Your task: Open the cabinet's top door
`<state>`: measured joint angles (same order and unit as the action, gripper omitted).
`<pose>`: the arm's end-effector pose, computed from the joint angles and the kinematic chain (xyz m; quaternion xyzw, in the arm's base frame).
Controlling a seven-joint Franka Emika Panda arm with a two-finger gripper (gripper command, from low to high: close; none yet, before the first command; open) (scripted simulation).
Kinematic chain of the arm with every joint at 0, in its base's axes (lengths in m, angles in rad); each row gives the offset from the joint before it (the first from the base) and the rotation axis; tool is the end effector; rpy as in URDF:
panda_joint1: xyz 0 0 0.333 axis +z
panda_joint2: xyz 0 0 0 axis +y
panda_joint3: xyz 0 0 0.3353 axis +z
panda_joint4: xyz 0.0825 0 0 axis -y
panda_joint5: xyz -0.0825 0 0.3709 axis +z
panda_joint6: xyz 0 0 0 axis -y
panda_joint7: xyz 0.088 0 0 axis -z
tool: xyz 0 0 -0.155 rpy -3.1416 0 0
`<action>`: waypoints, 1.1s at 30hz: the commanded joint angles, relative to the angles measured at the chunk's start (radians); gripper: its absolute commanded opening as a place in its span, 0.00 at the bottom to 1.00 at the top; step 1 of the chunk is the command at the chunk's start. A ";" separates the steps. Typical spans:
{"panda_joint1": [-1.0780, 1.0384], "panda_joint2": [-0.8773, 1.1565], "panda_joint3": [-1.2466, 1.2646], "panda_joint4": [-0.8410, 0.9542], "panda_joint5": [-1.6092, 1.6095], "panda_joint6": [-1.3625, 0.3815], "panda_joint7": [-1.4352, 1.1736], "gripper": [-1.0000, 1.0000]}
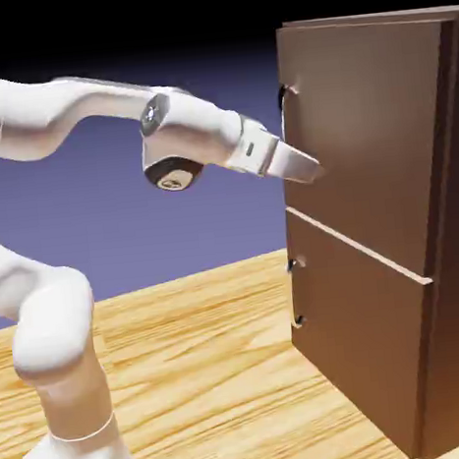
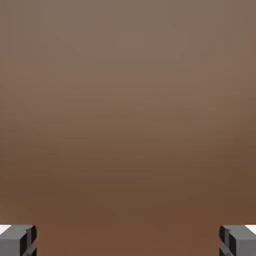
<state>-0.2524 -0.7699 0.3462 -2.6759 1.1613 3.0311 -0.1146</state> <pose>0.3739 -0.0115 0.5575 -0.7695 0.3354 -0.4969 0.2202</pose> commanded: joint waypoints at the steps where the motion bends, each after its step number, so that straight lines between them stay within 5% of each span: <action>1: -0.010 -0.007 0.013 0.005 0.044 0.000 -0.032 0.50; 33: -0.327 -0.247 0.428 0.166 1.435 -0.007 -1.058 0.50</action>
<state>-0.5793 -1.0170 0.7742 -2.5101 2.5967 3.0238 -1.1721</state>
